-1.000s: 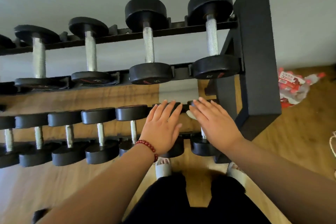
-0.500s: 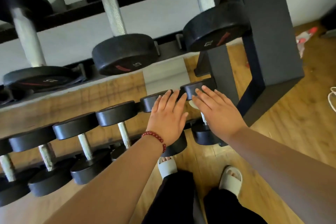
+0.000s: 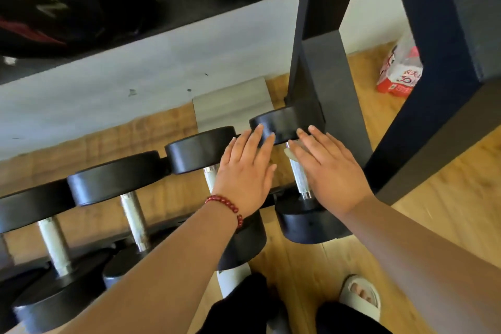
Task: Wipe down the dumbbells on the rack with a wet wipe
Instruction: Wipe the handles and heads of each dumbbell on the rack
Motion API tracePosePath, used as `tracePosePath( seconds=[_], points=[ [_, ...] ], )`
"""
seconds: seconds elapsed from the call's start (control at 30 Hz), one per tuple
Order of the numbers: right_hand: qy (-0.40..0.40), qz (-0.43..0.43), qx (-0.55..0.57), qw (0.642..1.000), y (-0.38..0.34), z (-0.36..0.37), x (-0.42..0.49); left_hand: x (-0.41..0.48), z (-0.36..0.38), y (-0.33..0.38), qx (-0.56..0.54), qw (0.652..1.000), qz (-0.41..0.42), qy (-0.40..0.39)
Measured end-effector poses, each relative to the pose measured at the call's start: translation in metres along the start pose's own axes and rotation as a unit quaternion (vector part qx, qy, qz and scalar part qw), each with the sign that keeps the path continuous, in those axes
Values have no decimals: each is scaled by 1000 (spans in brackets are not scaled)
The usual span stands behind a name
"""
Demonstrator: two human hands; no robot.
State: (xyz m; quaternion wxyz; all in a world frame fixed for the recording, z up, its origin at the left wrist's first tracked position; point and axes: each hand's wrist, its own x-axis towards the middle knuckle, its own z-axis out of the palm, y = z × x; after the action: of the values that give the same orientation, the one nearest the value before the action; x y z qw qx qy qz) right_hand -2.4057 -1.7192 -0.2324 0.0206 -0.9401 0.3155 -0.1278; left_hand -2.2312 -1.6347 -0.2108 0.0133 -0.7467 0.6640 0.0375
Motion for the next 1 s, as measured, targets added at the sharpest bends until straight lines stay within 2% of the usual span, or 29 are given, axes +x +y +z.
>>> tracePosePath(
  seconds=[0.1, 0.2, 0.4, 0.6, 0.83, 1.0],
  points=[
    [42, 13, -1, 999, 12, 23, -5, 12, 24, 3, 11, 999, 20, 43],
    [85, -8, -12, 996, 21, 43, -12, 18, 44, 6, 14, 995, 35, 89],
    [83, -64, -2, 995, 30, 56, -2, 36, 64, 0, 13, 987, 82, 134],
    [5, -89, 10, 996, 32, 80, 4, 44, 77, -17, -42, 978, 149, 141],
    [-24, -81, 41, 996, 35, 86, 1, 52, 97, -18, -58, 968, 156, 187],
    [-33, -72, 77, 994, 37, 89, -1, 51, 112, -19, -160, 954, 142, 212]
  ],
)
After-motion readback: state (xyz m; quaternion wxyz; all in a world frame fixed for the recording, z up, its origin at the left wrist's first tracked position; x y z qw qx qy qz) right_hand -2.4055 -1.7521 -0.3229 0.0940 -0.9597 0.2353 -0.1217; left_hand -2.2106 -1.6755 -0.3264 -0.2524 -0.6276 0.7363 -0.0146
